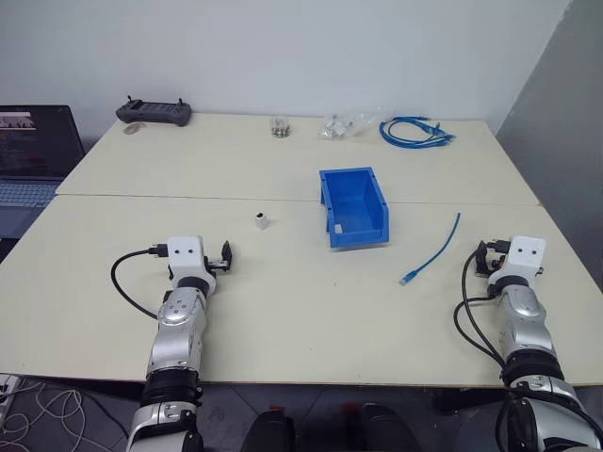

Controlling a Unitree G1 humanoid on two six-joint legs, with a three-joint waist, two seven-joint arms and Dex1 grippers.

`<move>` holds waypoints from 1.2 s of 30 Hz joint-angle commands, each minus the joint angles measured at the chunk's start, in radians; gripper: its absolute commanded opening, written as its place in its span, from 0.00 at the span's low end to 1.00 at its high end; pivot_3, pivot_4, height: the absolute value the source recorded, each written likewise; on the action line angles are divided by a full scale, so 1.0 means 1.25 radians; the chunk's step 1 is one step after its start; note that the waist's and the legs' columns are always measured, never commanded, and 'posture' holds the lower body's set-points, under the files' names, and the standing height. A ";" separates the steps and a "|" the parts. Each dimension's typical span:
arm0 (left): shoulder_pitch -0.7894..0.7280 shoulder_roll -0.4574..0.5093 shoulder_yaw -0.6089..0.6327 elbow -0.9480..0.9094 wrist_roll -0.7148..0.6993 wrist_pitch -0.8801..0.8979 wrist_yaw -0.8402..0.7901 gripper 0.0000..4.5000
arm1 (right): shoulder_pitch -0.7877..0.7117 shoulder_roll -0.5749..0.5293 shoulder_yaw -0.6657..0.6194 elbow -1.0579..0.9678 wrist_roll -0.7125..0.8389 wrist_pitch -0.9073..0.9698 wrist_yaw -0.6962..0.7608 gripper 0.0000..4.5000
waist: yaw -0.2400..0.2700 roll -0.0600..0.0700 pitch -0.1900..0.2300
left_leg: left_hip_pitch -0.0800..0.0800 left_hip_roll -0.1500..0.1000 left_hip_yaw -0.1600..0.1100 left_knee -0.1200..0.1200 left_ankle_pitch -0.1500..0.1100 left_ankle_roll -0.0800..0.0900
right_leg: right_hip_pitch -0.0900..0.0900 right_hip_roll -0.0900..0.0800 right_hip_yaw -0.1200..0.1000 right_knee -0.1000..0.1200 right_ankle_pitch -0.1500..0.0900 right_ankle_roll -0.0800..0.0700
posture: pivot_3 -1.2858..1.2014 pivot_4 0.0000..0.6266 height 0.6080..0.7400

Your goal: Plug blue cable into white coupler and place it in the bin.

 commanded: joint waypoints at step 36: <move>0.027 0.000 -0.011 -0.002 0.001 0.032 -0.019 1.00 | 0.037 0.015 0.010 -0.015 0.000 0.038 0.005 0.92 | -0.002 -0.001 0.000 | 0.000 0.000 0.000 0.000 0.000 0.000 | 0.000 0.000 0.000 -0.001 0.000 0.000 | 0.52 0.24 1.00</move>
